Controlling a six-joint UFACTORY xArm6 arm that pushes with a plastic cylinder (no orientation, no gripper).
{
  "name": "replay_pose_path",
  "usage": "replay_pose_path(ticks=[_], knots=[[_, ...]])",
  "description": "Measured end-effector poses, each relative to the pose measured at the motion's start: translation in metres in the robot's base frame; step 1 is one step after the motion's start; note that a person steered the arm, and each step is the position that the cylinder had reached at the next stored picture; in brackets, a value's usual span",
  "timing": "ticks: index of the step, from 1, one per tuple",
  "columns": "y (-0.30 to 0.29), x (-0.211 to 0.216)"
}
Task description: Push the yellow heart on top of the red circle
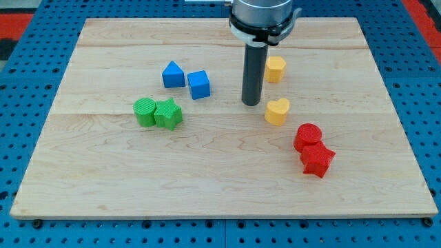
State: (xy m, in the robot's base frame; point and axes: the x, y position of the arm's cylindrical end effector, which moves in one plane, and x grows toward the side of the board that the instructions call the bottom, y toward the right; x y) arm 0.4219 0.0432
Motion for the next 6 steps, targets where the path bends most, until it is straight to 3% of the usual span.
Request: replay_pose_path(ticks=[3,4,6], knots=[[0.068,0.029],[0.048,0.021],[0.008,-0.058]])
